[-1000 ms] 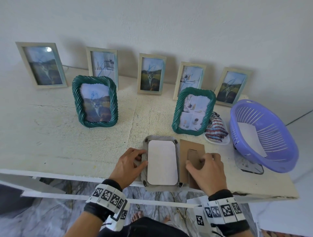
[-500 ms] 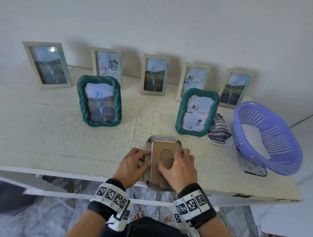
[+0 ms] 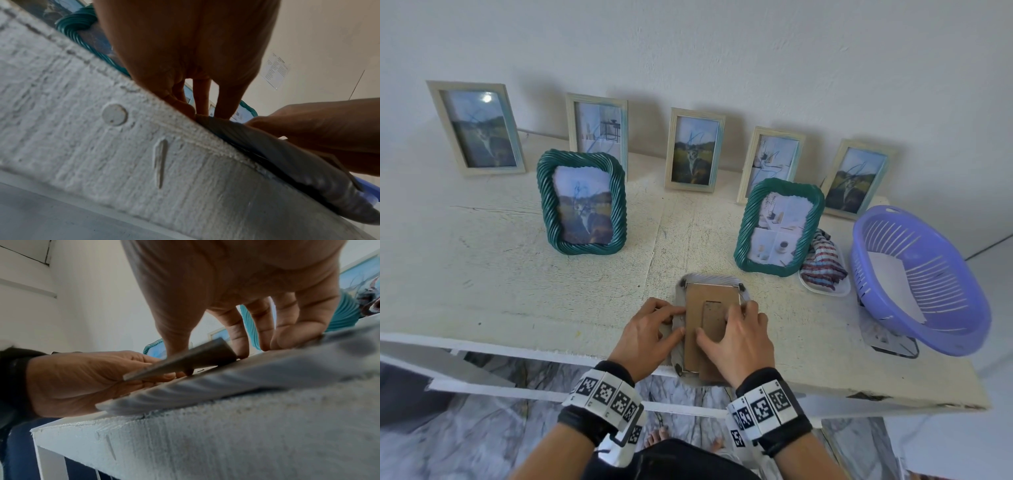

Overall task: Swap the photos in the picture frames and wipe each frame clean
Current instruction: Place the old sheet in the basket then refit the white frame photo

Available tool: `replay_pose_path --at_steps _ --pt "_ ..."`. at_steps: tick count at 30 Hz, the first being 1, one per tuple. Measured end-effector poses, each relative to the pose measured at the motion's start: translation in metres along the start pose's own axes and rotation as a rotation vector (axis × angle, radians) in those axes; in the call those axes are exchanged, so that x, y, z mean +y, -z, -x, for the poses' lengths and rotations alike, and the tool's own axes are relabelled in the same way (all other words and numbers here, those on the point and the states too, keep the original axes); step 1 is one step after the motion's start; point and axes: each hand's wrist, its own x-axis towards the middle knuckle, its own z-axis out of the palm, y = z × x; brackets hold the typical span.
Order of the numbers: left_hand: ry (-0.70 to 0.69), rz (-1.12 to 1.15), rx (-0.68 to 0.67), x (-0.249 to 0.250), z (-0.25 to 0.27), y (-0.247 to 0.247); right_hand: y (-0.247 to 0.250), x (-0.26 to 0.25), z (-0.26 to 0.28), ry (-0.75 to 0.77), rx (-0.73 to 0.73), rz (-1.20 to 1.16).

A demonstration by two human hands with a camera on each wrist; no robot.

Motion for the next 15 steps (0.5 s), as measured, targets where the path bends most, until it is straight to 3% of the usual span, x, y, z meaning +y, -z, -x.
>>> replay_pose_path --at_steps 5,10,15 --pt "0.018 -0.006 0.001 0.002 0.0 -0.001 0.002 0.007 0.001 0.023 -0.002 -0.025" --pt "-0.008 -0.117 0.024 0.013 -0.001 0.0 0.013 0.04 -0.001 0.134 0.054 -0.207" --pt "-0.148 -0.268 -0.129 0.034 -0.001 -0.003 0.019 0.078 0.014 0.327 -0.007 -0.259"
